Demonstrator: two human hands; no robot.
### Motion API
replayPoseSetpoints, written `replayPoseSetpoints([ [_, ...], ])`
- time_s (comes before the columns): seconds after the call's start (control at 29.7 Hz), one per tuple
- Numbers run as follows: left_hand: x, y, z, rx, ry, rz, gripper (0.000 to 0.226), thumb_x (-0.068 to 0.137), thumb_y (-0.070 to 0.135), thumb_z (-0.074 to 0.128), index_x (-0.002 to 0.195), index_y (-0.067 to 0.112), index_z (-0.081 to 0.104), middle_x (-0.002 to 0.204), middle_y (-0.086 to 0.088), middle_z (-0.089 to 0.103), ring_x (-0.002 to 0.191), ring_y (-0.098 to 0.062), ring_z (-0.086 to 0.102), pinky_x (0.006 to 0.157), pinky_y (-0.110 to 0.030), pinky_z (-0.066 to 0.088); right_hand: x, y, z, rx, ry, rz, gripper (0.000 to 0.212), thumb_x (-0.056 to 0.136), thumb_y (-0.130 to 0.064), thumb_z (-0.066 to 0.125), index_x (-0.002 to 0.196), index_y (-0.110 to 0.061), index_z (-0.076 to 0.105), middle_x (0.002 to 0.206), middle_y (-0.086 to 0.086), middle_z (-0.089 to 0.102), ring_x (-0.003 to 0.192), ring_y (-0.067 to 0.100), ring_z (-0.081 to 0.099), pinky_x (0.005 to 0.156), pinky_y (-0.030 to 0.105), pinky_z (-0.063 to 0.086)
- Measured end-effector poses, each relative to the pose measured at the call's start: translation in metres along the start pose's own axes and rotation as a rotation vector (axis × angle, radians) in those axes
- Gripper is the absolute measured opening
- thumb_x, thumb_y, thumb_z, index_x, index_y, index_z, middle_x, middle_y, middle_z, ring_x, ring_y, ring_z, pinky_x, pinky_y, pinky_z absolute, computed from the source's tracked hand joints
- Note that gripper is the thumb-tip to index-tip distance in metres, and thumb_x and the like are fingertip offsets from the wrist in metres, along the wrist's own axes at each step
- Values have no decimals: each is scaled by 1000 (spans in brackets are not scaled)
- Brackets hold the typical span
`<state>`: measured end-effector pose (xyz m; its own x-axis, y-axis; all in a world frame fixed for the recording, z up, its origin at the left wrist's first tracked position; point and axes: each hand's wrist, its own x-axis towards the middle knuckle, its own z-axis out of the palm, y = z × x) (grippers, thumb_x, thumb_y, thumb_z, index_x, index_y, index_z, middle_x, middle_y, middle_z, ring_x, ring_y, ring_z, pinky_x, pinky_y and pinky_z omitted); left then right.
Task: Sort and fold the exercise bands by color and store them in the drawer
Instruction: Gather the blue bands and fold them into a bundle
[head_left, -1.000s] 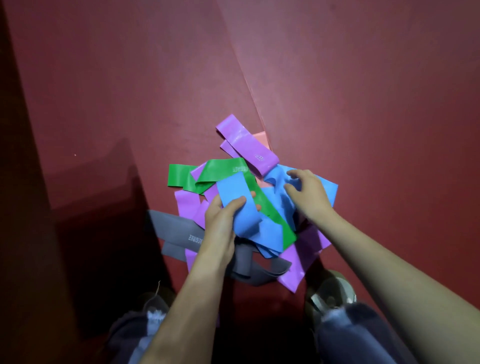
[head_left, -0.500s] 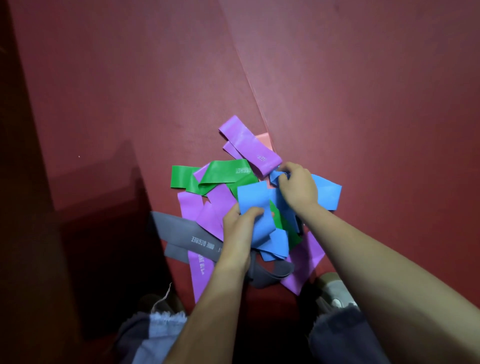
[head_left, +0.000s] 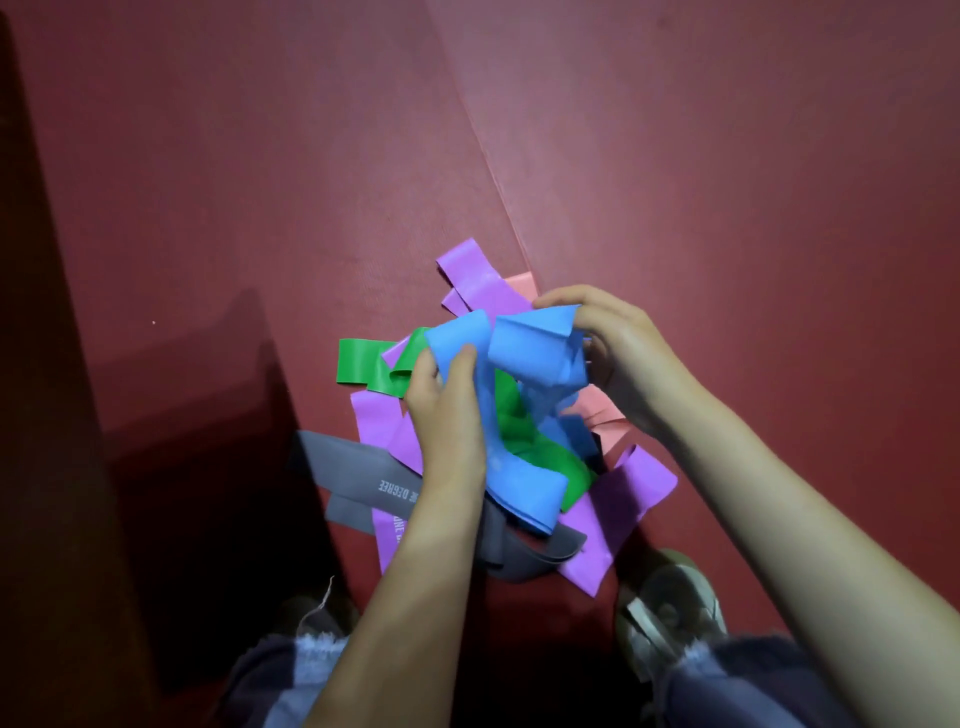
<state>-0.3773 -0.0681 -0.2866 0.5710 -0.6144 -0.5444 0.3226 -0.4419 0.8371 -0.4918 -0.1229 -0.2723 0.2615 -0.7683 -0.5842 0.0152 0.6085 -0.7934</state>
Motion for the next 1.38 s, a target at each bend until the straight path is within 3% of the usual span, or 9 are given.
replayPoseSetpoints([
  [0.3, 0, -2, 6, 47, -129, 53, 12, 85, 10, 59, 77, 19, 57, 80, -4, 61, 78, -18, 54, 71, -29, 46, 7, 11, 8, -261, 113, -200, 17, 69, -12, 52, 86, -14, 54, 76, -8, 54, 58, -8, 50, 61, 6, 39],
  [0.47, 0, 2, 3, -2, -111, 2, 15, 87, 6, 56, 79, 17, 60, 78, -2, 62, 76, -17, 56, 72, -28, 47, 0, 21, 4, -589, 226, -391, 25, 70, -1, 58, 83, -21, 50, 89, -3, 54, 83, 10, 51, 74, 9, 37],
  [0.67, -2, 6, 7, 0, -101, 4, 19, 85, 7, 59, 70, 18, 60, 71, -3, 57, 77, -19, 49, 69, -32, 42, -5, 10, 7, -395, -64, -219, 45, 65, -15, 40, 106, -14, 57, 93, 2, 60, 79, 5, 50, 72, 13, 43],
  [0.81, -4, 7, 9, -9, -107, -35, 25, 86, 11, 60, 61, 17, 58, 60, 0, 54, 68, -17, 47, 61, -28, 41, -2, 19, 8, -487, 51, -241, 44, 71, -27, 56, 102, 3, 54, 94, 22, 61, 83, 13, 51, 78, 36, 45],
  [0.87, -3, 6, 10, 13, -93, -4, 25, 88, 15, 57, 63, 12, 52, 63, -6, 46, 67, -16, 39, 58, -29, 34, -2, 15, 9, -405, 118, -266, 25, 79, -20, 60, 87, 4, 56, 74, 13, 58, 68, 1, 48, 66, 27, 44],
  [0.98, 2, 7, 9, -35, -25, 12, 20, 83, 30, 59, 80, 13, 49, 78, -7, 39, 75, -19, 33, 65, -31, 29, -2, 4, 5, -326, 113, -246, 10, 88, -4, 53, 91, -9, 61, 78, -1, 59, 64, -8, 50, 65, 13, 42],
  [1.08, 8, 4, 6, -58, 16, 4, 41, 64, 52, 56, 83, 16, 49, 82, -5, 42, 76, -19, 36, 69, -32, 30, -8, -12, -3, -282, -61, -28, 16, 87, -2, 51, 85, -8, 66, 70, -2, 64, 64, 4, 57, 63, 20, 46],
  [1.21, 6, 1, 7, -34, -44, -79, 32, 72, 46, 57, 83, 17, 50, 84, -6, 44, 78, -20, 39, 69, -33, 33, -20, -29, -6, -187, -423, 188, 22, 88, -4, 47, 81, -13, 66, 67, -5, 69, 61, 5, 63, 59, 16, 50],
  [1.38, -3, -1, 13, -75, -105, -175, 37, 91, 26, 51, 58, 19, 65, 66, 3, 62, 71, -19, 54, 65, -31, 41, -8, -21, 9, -223, -177, 34, 11, 94, -11, 44, 91, -18, 52, 76, 1, 61, 55, 0, 57, 55, 13, 47],
])
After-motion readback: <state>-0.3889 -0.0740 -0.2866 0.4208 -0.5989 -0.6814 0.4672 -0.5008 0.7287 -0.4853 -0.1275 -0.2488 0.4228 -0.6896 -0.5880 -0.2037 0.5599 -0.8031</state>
